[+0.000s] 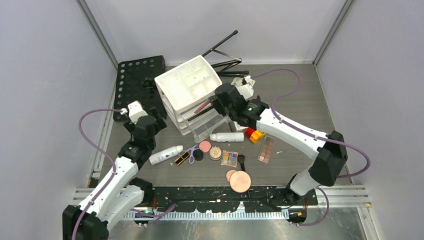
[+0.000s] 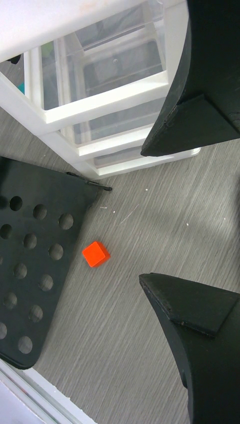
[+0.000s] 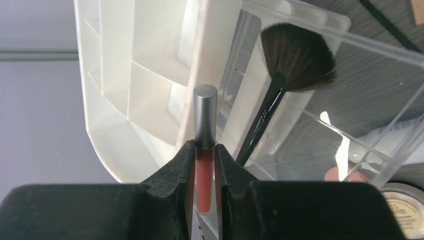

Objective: Organize the makeup
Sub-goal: Place the makeup tool in the drawer.

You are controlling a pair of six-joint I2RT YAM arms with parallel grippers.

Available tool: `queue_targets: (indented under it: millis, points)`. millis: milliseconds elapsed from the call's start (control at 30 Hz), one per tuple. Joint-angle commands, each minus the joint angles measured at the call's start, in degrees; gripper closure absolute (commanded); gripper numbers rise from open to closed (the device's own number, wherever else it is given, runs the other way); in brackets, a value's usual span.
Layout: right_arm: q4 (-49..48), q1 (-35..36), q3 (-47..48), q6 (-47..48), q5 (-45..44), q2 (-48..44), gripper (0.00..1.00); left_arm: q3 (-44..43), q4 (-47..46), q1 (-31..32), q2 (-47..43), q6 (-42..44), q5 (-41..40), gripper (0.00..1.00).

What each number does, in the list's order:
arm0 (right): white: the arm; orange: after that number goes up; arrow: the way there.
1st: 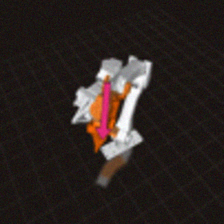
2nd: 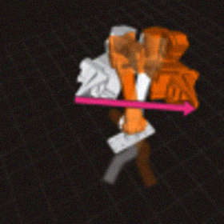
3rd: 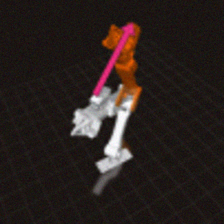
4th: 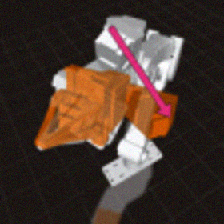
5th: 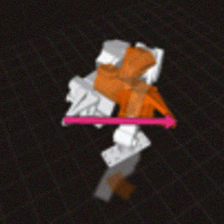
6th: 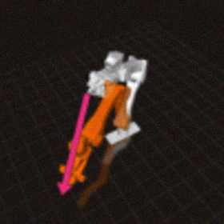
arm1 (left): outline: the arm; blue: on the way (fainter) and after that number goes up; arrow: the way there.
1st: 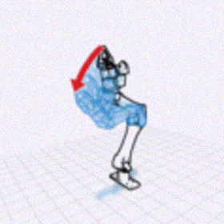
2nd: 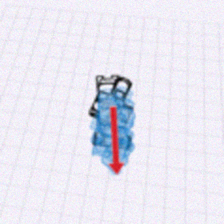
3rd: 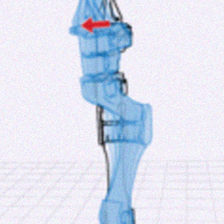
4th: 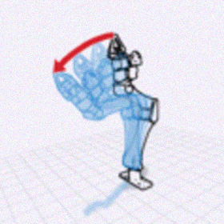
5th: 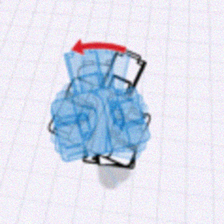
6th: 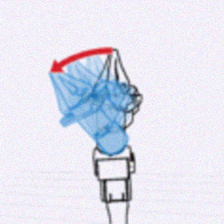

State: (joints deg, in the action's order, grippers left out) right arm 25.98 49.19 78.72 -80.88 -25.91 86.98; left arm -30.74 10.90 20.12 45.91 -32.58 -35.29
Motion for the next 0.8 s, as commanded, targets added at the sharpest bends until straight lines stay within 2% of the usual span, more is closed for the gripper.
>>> queue_targets:
  millis: [0,233,600,700,767]
  points:
    - [-2.9,2.0,2.8,-10.0,-7.5,1.0,1.0,-1.1,-3.0,-0.2,-0.5,-0.4,-0.6,0.11]
    - [-3.8,2.3,1.8,-14.2,-5.5,3.9,1.0,-1.1,-3.0,-0.2,-0.5,-0.4,-0.5,0.11]
    - [-3.7,2.9,0.3,-14.7,-4.6,5.8,1.0,-1.1,-3.0,-0.2,-0.6,-0.5,-0.5,0.11]
    - [-4.3,2.9,0.7,-13.9,-4.0,6.7,0.98,-1.1,-3.0,-0.2,-0.5,-0.4,-0.5,0.11]
    - [-4.9,2.8,1.0,-13.2,-3.1,7.5,0.91,-1.1,-3.1,-0.2,-0.5,-0.5,-0.4,0.11]
